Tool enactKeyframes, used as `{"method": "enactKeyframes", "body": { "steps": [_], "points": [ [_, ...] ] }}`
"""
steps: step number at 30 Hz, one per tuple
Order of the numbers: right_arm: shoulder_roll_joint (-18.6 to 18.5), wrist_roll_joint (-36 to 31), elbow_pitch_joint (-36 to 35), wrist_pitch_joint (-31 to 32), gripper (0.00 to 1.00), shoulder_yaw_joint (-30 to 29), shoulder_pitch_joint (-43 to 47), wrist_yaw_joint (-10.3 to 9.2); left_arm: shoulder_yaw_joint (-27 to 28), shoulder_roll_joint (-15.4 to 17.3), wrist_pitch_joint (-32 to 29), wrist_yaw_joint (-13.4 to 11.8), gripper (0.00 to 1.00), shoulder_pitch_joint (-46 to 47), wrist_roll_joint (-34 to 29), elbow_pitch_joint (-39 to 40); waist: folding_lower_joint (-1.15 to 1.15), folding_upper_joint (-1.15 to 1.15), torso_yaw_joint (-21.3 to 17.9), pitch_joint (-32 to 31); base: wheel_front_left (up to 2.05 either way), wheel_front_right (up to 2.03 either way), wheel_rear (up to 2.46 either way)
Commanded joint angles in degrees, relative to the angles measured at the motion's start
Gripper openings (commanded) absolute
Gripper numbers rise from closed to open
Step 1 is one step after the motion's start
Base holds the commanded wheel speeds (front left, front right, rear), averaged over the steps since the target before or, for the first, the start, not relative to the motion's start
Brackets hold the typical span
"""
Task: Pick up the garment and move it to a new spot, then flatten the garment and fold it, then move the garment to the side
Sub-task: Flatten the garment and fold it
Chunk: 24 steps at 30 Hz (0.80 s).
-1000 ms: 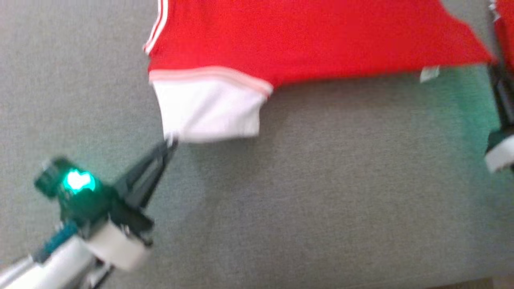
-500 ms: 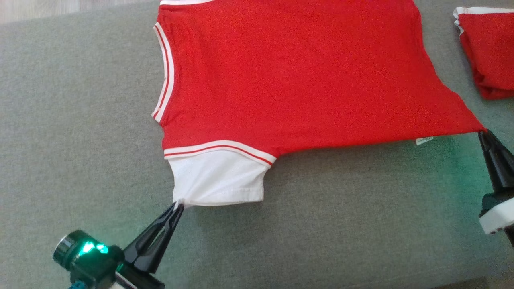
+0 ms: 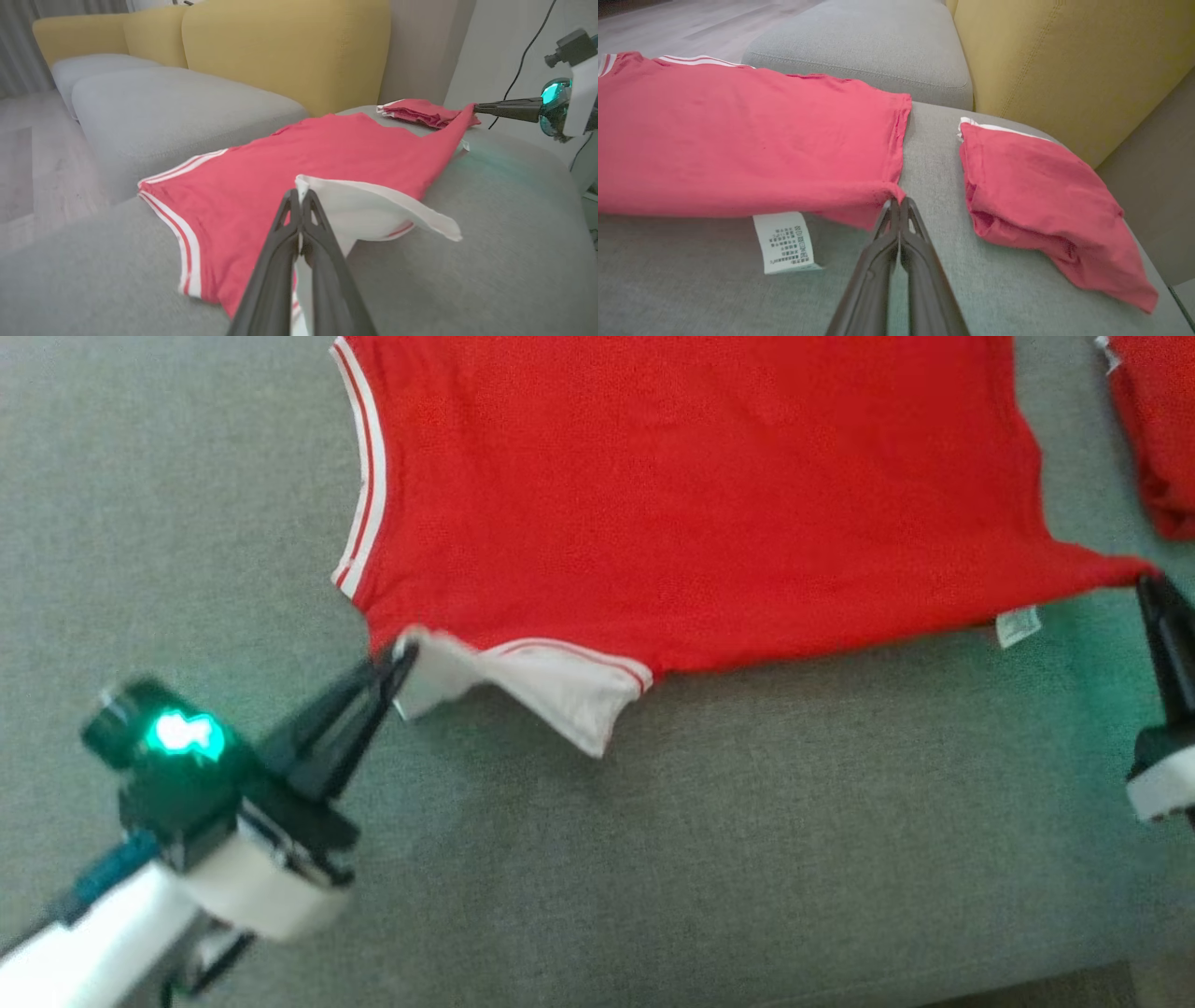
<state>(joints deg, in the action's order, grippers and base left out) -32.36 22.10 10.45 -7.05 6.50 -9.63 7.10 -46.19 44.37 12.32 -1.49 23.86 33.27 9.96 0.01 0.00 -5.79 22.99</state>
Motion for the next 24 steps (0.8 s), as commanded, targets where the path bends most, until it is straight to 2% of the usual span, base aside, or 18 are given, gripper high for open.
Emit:
{"method": "enactKeyframes", "body": {
  "steps": [1, 7, 13, 24],
  "points": [
    [-2.10, 0.19, -1.59, 0.01, 0.00, -0.15, -0.66, 0.39, 3.16, 2.09, -0.23, 0.39, 0.00, 3.25, -0.67, 1.30, -0.01, 0.00, 0.04, 0.84, 0.00, 0.00, 0.00],
    [-3.08, 0.96, -1.86, 1.13, 0.00, 0.14, -5.69, 0.39, 4.89, 2.29, -3.62, 4.10, 0.00, 13.55, -1.85, 0.56, -0.01, 0.00, -0.09, 3.82, 0.00, 0.00, 0.00],
    [-3.05, 1.43, -0.04, 1.96, 0.00, 1.55, -12.38, 0.39, 5.72, 1.28, -6.19, 6.49, 0.00, 22.93, -2.63, -3.21, -0.01, 0.00, -0.16, 7.15, 0.00, 0.00, 0.00],
    [-2.56, 1.66, 7.25, -0.52, 0.00, 5.40, -23.61, 0.39, 2.48, -2.33, -7.29, 8.66, 0.00, 36.30, -3.95, -13.77, -0.01, 0.00, 0.25, 11.54, 0.00, 0.00, 0.00]
  ]
}}
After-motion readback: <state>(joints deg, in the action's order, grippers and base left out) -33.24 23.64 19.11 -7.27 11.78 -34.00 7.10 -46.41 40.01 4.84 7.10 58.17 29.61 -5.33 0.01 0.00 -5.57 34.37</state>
